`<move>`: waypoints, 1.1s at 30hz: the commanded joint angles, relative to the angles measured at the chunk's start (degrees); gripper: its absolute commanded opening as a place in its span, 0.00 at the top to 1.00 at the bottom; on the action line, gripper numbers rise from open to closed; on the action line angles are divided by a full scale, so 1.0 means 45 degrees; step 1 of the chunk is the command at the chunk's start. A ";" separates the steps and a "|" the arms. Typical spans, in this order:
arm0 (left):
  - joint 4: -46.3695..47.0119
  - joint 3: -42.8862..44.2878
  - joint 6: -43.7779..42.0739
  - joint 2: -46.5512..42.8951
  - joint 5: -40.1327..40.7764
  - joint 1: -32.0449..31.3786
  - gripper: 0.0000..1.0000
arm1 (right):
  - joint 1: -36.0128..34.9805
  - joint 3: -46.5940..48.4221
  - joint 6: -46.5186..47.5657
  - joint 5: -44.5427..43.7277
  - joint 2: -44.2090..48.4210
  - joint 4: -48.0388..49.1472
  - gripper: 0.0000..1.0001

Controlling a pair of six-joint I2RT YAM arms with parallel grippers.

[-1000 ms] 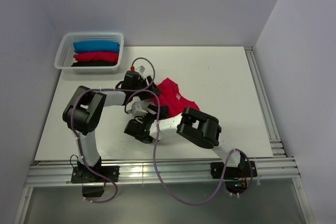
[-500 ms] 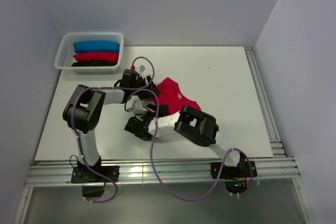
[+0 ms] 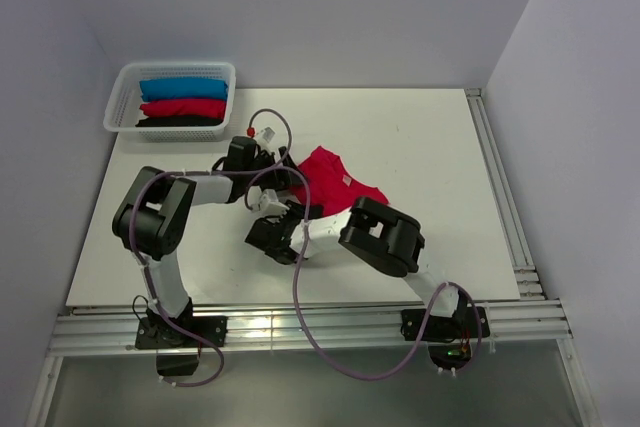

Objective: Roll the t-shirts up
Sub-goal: Roll the tshirt

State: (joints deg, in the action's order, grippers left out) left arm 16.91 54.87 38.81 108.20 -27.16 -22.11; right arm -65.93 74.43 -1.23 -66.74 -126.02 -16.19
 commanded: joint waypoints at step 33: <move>0.6184 -0.5417 0.1729 -0.3030 0.0838 0.1223 0.01 | 0.6387 -0.2848 -0.3414 2.1348 0.3982 0.2226 1.00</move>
State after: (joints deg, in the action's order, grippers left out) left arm 40.03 30.98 47.44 96.44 -26.50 -14.79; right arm -39.92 64.29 -13.04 10.55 -105.41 -7.66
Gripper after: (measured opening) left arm 0.994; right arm 0.278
